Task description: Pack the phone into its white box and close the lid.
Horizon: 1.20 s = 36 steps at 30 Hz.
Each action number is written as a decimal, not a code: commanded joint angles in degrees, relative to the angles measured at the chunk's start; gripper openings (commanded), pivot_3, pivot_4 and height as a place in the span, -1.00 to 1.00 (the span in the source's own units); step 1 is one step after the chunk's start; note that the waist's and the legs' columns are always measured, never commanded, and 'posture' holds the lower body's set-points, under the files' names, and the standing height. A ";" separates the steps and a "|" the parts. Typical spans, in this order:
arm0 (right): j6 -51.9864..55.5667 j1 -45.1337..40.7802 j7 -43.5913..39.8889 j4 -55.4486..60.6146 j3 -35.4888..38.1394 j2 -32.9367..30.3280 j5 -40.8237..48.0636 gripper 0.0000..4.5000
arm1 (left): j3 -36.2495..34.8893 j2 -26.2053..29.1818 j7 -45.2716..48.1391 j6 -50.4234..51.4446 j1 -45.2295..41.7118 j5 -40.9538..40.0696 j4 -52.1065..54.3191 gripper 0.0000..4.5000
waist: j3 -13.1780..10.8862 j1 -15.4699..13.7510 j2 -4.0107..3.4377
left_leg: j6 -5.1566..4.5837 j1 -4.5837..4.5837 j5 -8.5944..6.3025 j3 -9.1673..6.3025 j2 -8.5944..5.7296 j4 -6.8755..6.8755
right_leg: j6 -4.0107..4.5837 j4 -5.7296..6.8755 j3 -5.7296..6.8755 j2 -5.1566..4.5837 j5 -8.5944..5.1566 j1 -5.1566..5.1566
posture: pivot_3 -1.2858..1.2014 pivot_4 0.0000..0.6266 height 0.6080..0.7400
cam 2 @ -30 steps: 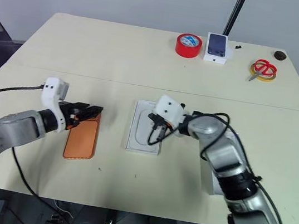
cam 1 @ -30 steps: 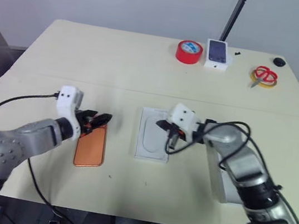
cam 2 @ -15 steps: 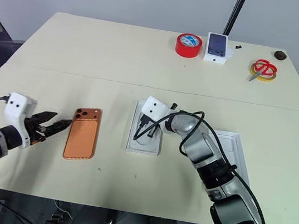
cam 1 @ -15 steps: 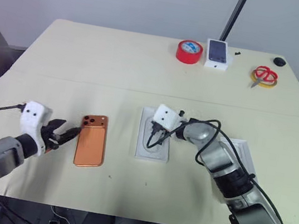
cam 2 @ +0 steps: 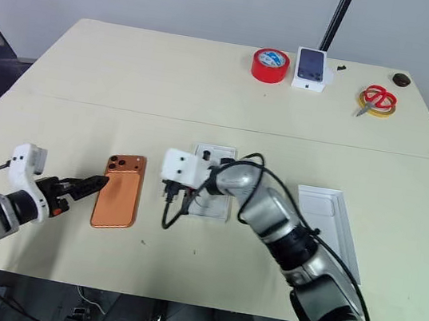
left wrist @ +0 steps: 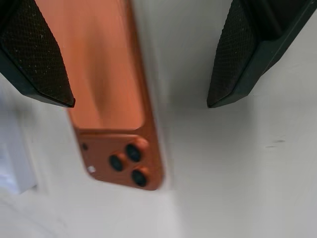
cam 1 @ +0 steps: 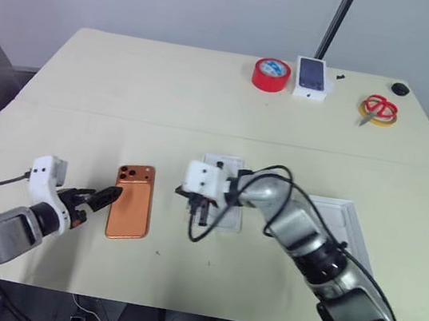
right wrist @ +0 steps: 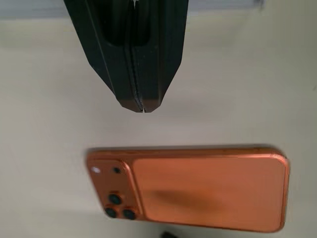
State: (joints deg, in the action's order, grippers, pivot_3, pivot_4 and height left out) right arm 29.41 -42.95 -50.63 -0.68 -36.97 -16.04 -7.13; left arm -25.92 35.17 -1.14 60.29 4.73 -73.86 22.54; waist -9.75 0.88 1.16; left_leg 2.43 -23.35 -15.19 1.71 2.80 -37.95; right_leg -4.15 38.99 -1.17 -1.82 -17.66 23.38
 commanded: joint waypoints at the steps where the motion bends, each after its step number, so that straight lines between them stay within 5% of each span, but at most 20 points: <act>1: -2.79 -2.63 1.31 -2.70 -3.46 1.93 -4.71 -1.00 | 4.97 -1.72 -2.91 4.05 -0.24 -4.75 0.69 0.99 | 0.01 -0.20 0.01 | 0.00 0.00 0.00 0.00 -0.03 0.00 | 0.00 0.00 0.00 -0.03 0.00 0.00 | 0.03 -0.52 0.87; 16: -3.65 -1.69 0.98 -4.25 -3.64 3.99 -8.87 -1.00 | 13.55 -6.11 -13.54 3.07 -4.95 -15.30 3.78 0.99 | 0.11 -0.33 -0.05 | 0.01 0.07 0.01 -0.02 -0.17 -0.01 | 0.00 -0.04 0.10 -0.20 -0.01 -0.17 | 0.03 -0.52 0.87; 36: -4.04 -1.30 1.76 -4.93 -3.08 5.05 -8.97 -1.00 | 7.50 2.74 -15.83 -5.69 0.33 -27.02 -1.79 0.99 | 0.10 0.24 -0.02 | 0.02 0.07 0.01 -0.04 -0.01 0.00 | 0.09 -0.03 0.08 -0.02 -0.05 -0.08 | 0.03 -0.52 0.87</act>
State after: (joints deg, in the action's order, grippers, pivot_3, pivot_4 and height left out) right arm 25.92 -44.19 -49.12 -6.33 -40.91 -11.76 -15.70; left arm -17.76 37.24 -16.77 55.35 4.49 -100.53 20.93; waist -9.65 1.13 1.13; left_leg 2.45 -23.28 -15.18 1.67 2.78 -37.95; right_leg -4.05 38.96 -1.10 -1.85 -17.72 23.30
